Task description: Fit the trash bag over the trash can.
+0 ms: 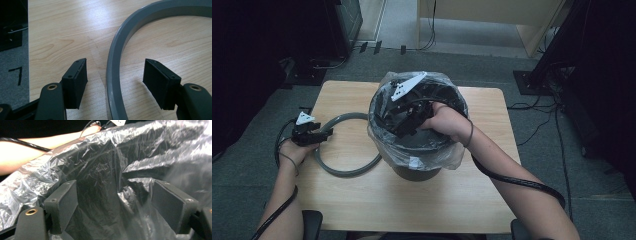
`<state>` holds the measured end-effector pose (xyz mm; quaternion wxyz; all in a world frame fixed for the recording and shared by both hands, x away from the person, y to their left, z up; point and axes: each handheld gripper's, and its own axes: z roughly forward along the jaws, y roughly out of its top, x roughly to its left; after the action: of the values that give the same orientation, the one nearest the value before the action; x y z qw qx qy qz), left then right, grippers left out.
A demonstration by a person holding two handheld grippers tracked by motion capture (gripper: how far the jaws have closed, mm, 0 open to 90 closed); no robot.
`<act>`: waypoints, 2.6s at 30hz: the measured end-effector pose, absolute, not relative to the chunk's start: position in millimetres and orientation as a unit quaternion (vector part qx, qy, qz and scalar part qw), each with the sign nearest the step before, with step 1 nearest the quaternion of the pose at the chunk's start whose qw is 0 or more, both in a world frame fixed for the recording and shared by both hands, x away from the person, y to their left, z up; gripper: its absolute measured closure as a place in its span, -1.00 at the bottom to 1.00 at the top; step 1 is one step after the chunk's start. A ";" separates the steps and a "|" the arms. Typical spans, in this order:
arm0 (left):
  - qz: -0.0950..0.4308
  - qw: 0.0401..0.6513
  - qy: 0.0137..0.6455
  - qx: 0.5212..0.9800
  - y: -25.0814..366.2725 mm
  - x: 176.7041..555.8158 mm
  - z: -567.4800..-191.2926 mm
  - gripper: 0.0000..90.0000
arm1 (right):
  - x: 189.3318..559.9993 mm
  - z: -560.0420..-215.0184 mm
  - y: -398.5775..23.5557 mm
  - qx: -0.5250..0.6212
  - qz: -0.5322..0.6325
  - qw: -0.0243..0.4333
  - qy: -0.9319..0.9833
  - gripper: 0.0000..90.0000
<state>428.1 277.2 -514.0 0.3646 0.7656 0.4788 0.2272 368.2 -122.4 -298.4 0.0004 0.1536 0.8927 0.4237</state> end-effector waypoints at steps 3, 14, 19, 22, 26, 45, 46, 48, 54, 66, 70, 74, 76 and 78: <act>0.228 0.360 0.481 0.766 277.0 428.1 -514.2 -0.22 | 370.2 -304.8 -123.2 0.155 0.413 -0.020 0.897 -0.53; 0.220 0.351 0.488 0.768 274.9 429.7 -514.9 -0.22 | 379.0 -311.7 -123.5 0.142 0.381 -0.004 0.914 -0.64; 0.220 0.350 0.490 0.767 274.5 429.8 -514.9 -0.23 | 394.9 -294.5 -147.6 0.191 0.402 0.039 0.895 -0.65; 0.220 0.350 0.490 0.767 273.6 429.9 -515.1 -0.26 | 408.2 -295.8 -156.8 0.237 0.404 0.066 0.881 -0.65; 0.219 0.351 0.491 0.767 273.6 429.9 -515.1 -0.27 | 419.7 -302.9 -163.2 0.268 0.391 0.080 0.877 -0.65; 0.211 0.358 0.499 0.761 274.7 430.3 -514.8 -0.29 | 427.5 -313.5 -150.1 0.263 0.397 0.074 0.876 -0.65; 0.211 0.358 0.499 0.760 274.6 430.3 -514.8 -0.29 | 423.6 -309.8 -149.8 0.260 0.405 0.073 0.873 -0.65; 0.213 0.357 0.499 0.761 274.2 430.3 -514.9 -0.29 | 414.4 -305.2 -146.5 0.249 0.411 0.065 0.874 -0.65; 0.215 0.352 0.496 0.764 271.9 430.4 -515.1 -0.34 | 394.2 -311.5 -120.9 0.202 0.397 0.050 0.894 -0.67; 0.211 0.357 0.500 0.760 272.7 429.7 -515.0 -0.34 | 401.0 -301.1 -152.2 0.288 0.444 0.082 0.845 -0.67; 0.210 0.360 0.505 0.756 272.5 429.8 -515.0 -0.34 | 402.6 -299.0 -164.6 0.332 0.436 0.114 0.829 -0.67; 0.206 0.362 0.506 0.755 273.5 430.0 -514.8 -0.34 | 409.7 -303.3 -165.8 0.356 0.419 0.144 0.823 -0.67; 0.205 0.365 0.507 0.753 274.2 430.2 -514.9 -0.34 | 414.1 -306.9 -165.7 0.364 0.413 0.145 0.822 -0.66; 0.204 0.367 0.509 0.751 274.4 430.3 -514.9 -0.34 | 415.9 -311.0 -163.1 0.362 0.410 0.139 0.826 -0.66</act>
<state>430.3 274.4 -514.9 0.3670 0.7514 0.5091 0.2040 415.9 -163.1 -311.0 0.1391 0.3618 0.8258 0.4097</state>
